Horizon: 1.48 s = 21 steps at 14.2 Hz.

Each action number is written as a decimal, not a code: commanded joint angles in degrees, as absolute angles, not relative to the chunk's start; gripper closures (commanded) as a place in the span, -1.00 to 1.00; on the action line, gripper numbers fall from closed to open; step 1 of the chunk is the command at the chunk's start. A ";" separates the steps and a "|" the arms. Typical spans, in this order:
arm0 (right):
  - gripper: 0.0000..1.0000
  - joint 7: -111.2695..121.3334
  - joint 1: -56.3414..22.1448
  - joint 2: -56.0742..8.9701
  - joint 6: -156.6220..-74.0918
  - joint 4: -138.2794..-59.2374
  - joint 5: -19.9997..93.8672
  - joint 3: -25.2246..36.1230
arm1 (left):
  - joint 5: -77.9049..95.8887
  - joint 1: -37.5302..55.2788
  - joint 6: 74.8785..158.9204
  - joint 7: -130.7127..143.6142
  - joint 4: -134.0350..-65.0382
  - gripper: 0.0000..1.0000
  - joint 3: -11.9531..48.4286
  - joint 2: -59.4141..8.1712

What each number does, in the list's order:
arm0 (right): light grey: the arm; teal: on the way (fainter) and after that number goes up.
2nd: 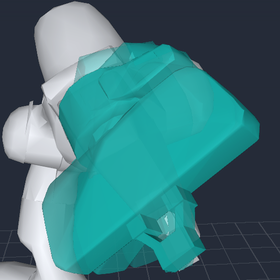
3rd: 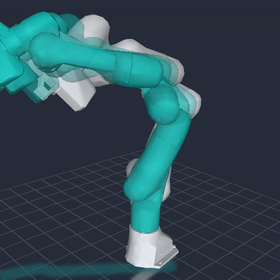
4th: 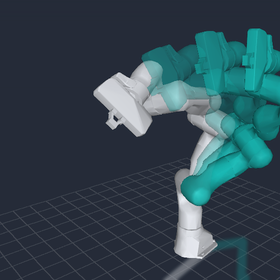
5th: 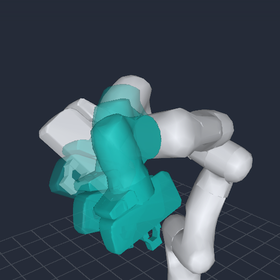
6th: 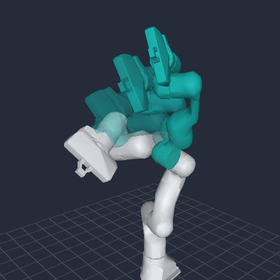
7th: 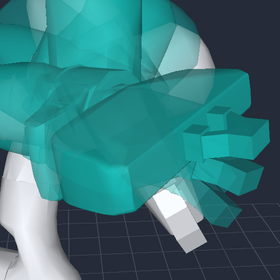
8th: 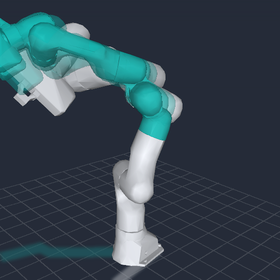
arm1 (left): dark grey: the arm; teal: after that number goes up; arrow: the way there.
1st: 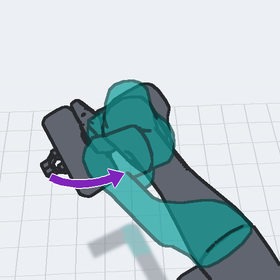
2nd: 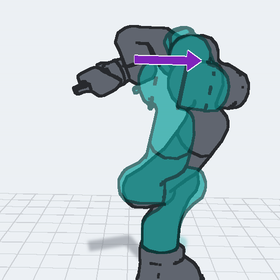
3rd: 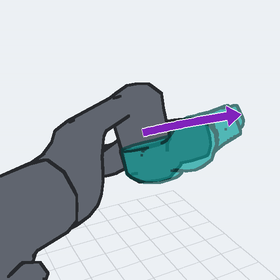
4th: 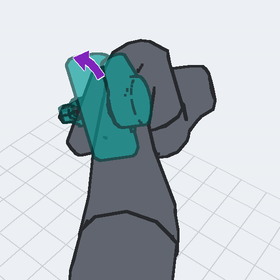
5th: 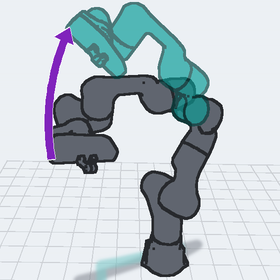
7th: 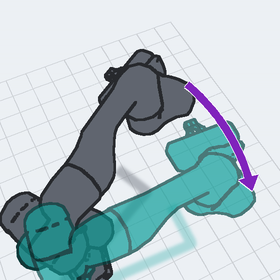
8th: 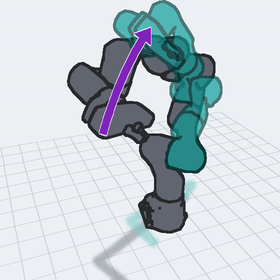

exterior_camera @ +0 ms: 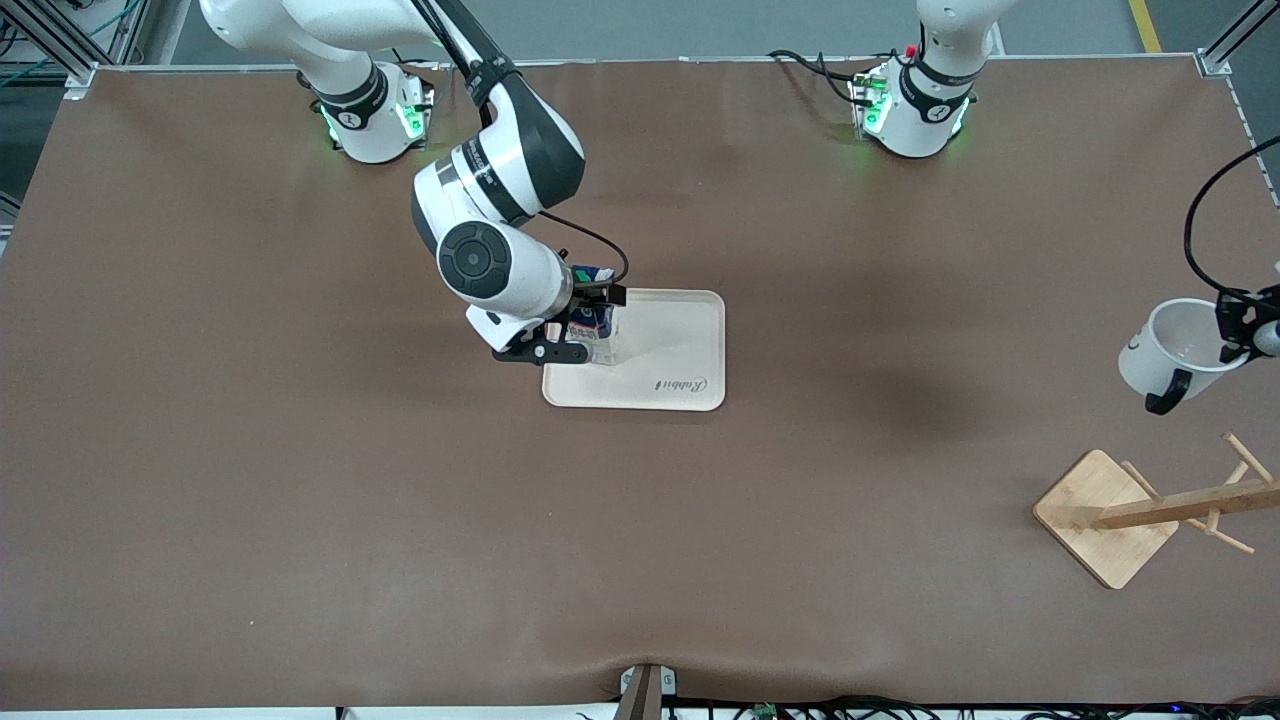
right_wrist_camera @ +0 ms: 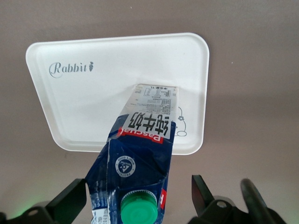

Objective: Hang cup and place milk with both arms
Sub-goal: 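Carry the mug toward the stand while the right gripper grasps the carton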

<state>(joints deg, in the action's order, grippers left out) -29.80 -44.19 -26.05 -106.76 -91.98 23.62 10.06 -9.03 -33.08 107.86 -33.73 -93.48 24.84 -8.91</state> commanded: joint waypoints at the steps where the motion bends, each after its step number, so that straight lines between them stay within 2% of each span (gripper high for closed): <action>1: -1.00 -30.85 -44.30 -26.54 -106.17 -90.27 22.85 10.28 | -8.88 -33.22 107.31 -35.16 -88.26 1.00 25.14 -13.08; 7: -1.00 -30.85 -44.64 -26.80 -105.82 -89.11 22.85 10.37 | -9.23 -33.40 107.31 -35.59 -87.28 1.00 25.05 -14.32; 10: -1.00 -30.24 -46.14 -29.08 -103.63 -89.21 22.68 10.37 | -9.14 -34.54 107.31 -35.77 -87.28 1.00 24.96 -14.85; 15: -1.00 -30.32 -47.81 -30.14 -104.15 -89.21 16.70 10.37 | -9.14 -34.80 107.40 -38.84 -86.05 1.00 24.79 -16.17; 16: -0.40 -30.41 -47.90 -30.41 -104.24 -89.21 16.61 10.37 | -9.14 -34.72 107.40 -39.02 -84.91 1.00 24.35 -17.13; 17: 0.65 -30.67 -47.81 -30.41 -104.15 -89.03 16.79 10.28 | -9.05 -34.63 107.32 -39.02 -83.42 1.00 24.26 -17.92; 18: 1.00 -31.28 -47.20 -30.41 -104.24 -88.69 17.57 10.28 | -9.05 -34.54 107.31 -39.28 -82.80 1.00 24.26 -17.93; 21: 1.00 -32.96 -47.02 -29.97 -103.89 -88.42 17.31 10.55 | -8.96 -34.37 107.14 -39.20 -82.71 1.00 24.26 -18.28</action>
<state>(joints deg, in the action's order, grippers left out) -31.34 -47.37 -30.04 -104.54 -89.45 17.63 10.46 -9.03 -34.57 107.91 -38.23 -84.55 24.25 -17.24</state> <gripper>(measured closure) 0.458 0.934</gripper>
